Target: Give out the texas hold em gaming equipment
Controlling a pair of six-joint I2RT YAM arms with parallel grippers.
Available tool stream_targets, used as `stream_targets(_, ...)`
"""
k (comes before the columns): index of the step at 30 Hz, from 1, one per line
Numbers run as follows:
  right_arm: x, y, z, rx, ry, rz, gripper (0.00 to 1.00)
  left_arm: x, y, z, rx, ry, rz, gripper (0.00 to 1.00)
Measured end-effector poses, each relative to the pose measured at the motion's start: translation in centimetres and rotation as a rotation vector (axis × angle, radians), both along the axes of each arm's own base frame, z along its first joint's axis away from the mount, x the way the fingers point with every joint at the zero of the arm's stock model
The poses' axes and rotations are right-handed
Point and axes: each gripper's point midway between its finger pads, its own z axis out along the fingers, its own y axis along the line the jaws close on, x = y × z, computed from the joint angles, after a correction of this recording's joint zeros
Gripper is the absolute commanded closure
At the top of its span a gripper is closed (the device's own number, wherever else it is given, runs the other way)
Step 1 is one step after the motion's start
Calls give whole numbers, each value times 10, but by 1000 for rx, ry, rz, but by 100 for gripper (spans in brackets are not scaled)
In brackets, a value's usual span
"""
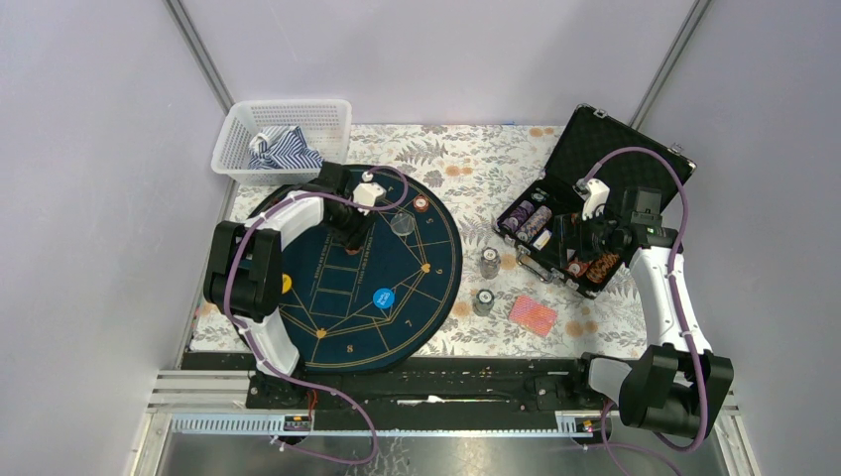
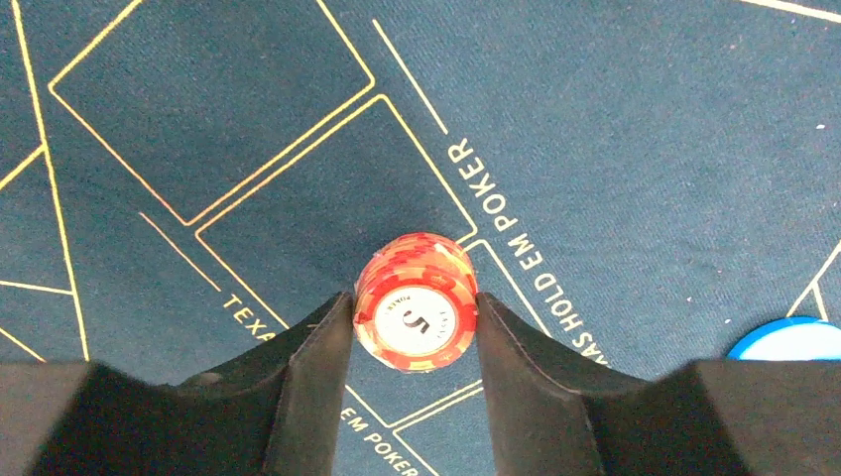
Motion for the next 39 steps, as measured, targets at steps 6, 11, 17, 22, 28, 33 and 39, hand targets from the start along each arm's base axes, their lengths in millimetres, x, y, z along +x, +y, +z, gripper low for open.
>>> stream_targets(6,0,0,0,0,0,0,0,-2,1,-1,4,8,-7,63)
stream_targets(11,0,0,0,0,0,0,0,-5,-6,9,2,25,-20,64)
stream_targets(17,0,0,0,0,0,0,0,-3,-57,38,-39,-28,-116,64)
stream_targets(22,0,0,0,-1,0,-1,0,-30,-115,50,-91,-26,-248,64)
stream_targets(28,0,0,0,-2,0,-1,0,-92,-149,55,-133,12,-390,64)
stream_targets(33,0,0,0,-2,0,-2,0,-140,-155,54,-138,45,-485,64)
stream_targets(39,0,0,0,-2,-3,-2,0,-170,-153,33,-111,102,-523,62)
